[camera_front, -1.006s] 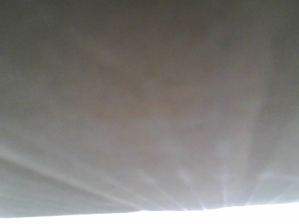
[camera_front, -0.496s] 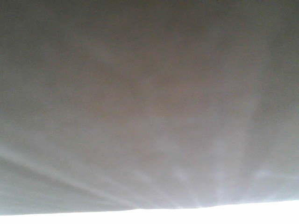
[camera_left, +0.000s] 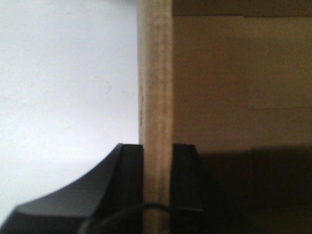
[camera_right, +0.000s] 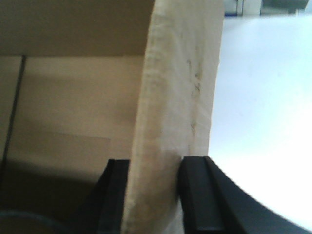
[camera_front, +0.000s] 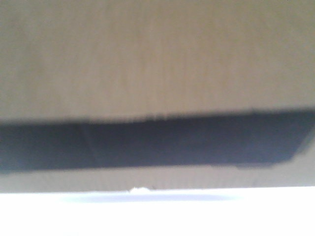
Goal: Grab box from left shelf to table start
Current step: 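Lower the box onto the white table and open both grippers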
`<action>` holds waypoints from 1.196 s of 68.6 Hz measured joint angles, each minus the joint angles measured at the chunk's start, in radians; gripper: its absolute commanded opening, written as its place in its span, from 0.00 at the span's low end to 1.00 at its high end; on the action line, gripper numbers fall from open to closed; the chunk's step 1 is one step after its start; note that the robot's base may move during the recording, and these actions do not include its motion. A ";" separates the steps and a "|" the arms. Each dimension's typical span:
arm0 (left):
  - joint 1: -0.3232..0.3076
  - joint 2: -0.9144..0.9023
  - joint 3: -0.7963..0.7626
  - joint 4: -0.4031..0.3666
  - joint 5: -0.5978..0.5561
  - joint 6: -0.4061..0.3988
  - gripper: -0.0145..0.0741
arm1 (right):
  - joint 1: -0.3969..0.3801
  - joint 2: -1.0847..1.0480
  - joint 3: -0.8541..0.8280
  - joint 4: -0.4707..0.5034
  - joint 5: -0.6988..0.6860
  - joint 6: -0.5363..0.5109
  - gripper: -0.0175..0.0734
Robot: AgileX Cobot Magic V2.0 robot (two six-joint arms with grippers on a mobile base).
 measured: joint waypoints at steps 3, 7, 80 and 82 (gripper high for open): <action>0.000 0.052 -0.035 0.010 0.005 -0.007 0.05 | 0.000 0.060 -0.036 -0.004 0.017 -0.006 0.25; 0.000 0.121 -0.077 0.026 0.006 -0.024 0.05 | 0.000 0.124 -0.074 -0.009 0.032 -0.017 0.25; 0.226 0.778 -0.265 -0.185 -0.047 0.060 0.06 | 0.012 0.675 -0.161 -0.036 -0.075 -0.054 0.58; 0.231 0.778 -0.265 -0.190 -0.049 0.070 0.06 | 0.012 0.675 -0.161 -0.036 -0.075 -0.054 0.65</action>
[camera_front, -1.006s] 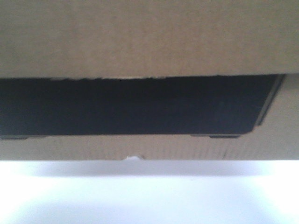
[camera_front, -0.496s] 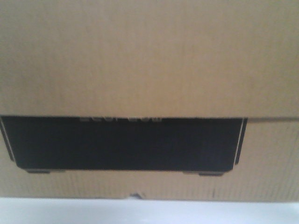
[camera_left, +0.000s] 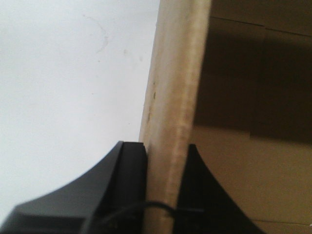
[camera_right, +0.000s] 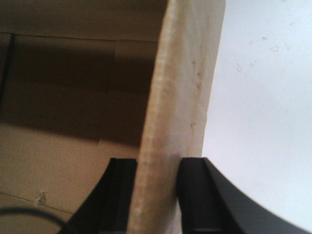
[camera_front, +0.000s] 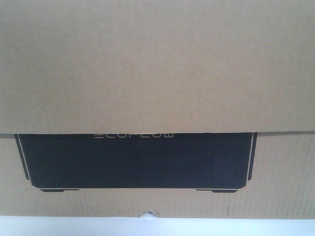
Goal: Grab box from left shelf to table start
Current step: 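Lower the box onto the white table and open both grippers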
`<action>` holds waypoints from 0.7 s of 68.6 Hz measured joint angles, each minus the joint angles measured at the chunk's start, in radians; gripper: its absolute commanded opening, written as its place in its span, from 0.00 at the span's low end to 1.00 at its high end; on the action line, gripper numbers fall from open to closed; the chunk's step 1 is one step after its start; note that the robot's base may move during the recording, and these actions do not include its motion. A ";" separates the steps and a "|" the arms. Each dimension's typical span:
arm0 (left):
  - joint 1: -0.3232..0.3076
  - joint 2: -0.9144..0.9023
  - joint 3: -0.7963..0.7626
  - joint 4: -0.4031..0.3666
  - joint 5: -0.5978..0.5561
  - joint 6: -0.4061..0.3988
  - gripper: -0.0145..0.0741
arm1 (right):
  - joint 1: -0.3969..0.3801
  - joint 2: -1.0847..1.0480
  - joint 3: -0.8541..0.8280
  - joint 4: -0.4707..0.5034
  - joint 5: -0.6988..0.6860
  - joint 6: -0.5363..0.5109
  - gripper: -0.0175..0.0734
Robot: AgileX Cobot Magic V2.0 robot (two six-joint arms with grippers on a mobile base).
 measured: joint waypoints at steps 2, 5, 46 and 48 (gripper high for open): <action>0.002 0.001 0.000 -0.004 0.000 0.006 0.06 | 0.000 0.000 0.000 -0.002 0.000 -0.002 0.70; 0.004 0.002 0.000 -0.007 0.000 0.015 0.11 | 0.000 0.000 0.000 -0.009 0.000 -0.004 0.76; 0.026 0.013 -0.061 0.004 0.006 0.066 0.80 | -0.006 -0.069 0.000 -0.055 -0.001 -0.010 0.81; 0.026 0.006 -0.073 0.003 0.008 0.069 0.80 | -0.006 -0.079 0.000 -0.055 -0.001 -0.010 0.81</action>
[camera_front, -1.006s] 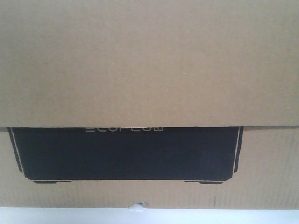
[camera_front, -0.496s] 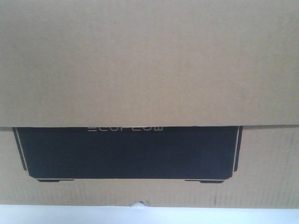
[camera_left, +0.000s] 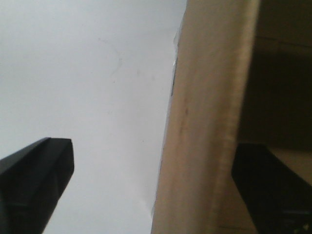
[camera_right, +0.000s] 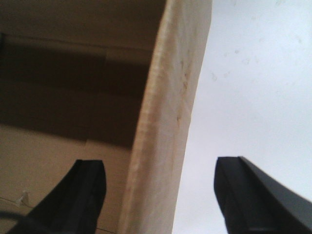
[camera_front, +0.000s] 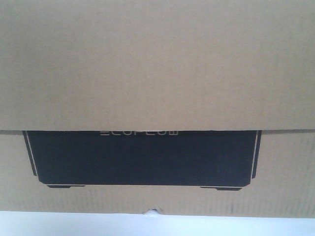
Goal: Grab box from left shelf to table start
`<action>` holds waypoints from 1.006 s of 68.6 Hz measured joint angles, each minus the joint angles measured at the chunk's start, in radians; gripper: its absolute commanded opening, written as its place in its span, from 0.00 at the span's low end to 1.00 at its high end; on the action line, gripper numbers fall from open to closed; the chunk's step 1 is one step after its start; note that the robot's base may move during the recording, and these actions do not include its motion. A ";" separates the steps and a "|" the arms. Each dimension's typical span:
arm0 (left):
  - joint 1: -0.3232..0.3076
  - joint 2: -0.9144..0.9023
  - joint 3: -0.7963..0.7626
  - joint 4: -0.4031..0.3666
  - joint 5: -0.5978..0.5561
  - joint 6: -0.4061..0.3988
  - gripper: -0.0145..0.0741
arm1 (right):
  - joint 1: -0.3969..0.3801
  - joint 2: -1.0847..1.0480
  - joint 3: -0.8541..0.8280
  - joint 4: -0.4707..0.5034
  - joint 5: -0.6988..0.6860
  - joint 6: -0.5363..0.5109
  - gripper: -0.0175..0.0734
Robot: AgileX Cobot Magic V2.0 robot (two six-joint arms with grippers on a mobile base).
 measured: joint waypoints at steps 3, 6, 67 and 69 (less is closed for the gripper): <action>0.000 -0.016 -0.018 -0.002 0.000 0.014 0.80 | -0.002 -0.027 0.000 0.000 -0.006 0.000 0.80; 0.000 -0.039 -0.034 -0.002 0.002 0.024 0.80 | -0.002 -0.048 0.000 0.000 -0.008 0.000 0.79; 0.000 -0.967 0.793 0.055 -0.439 0.120 0.05 | -0.002 -0.939 0.716 -0.091 -0.385 -0.002 0.25; -0.002 -0.989 0.826 0.055 -0.462 0.120 0.05 | -0.002 -0.964 0.749 -0.092 -0.399 -0.002 0.25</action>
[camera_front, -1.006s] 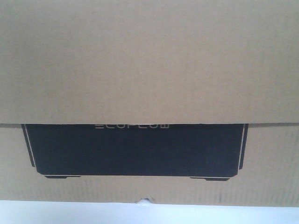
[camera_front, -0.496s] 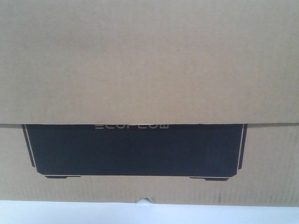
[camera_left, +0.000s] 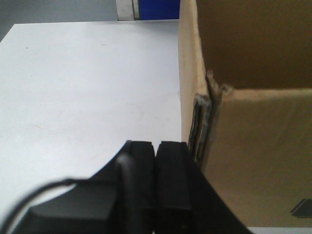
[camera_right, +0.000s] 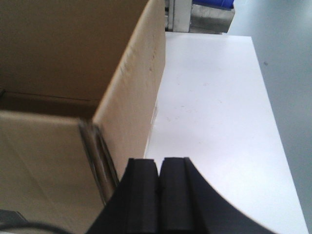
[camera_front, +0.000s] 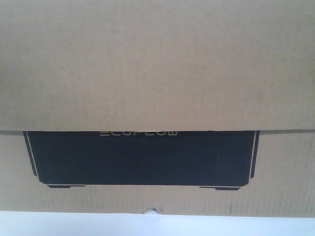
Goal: Grab box from left shelf to table start
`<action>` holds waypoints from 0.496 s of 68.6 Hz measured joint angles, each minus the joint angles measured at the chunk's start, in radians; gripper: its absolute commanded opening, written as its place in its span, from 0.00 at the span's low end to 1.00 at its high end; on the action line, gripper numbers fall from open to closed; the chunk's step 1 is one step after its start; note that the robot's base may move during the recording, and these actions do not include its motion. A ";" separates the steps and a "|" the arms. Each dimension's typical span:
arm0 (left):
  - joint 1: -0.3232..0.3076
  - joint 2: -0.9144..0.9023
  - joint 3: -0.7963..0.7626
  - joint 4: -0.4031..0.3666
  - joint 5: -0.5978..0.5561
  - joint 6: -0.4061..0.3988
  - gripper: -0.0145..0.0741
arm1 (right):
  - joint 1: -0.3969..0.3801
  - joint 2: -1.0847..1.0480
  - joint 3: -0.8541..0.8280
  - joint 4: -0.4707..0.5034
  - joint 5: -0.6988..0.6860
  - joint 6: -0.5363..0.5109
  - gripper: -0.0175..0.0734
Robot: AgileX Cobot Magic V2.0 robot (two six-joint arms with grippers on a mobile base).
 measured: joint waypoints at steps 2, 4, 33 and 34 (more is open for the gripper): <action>0.000 -0.022 0.033 0.000 -0.021 0.000 0.05 | 0.000 -0.045 0.031 -0.002 -0.022 0.000 0.25; 0.000 -0.043 0.063 0.000 -0.041 0.000 0.05 | 0.000 -0.081 0.065 -0.002 -0.039 0.000 0.25; 0.000 -0.208 0.200 0.000 -0.311 0.000 0.05 | 0.000 -0.318 0.175 -0.002 -0.140 -0.002 0.25; 0.000 -0.208 0.200 0.000 -0.313 0.000 0.05 | 0.000 -0.318 0.175 -0.002 -0.140 -0.002 0.25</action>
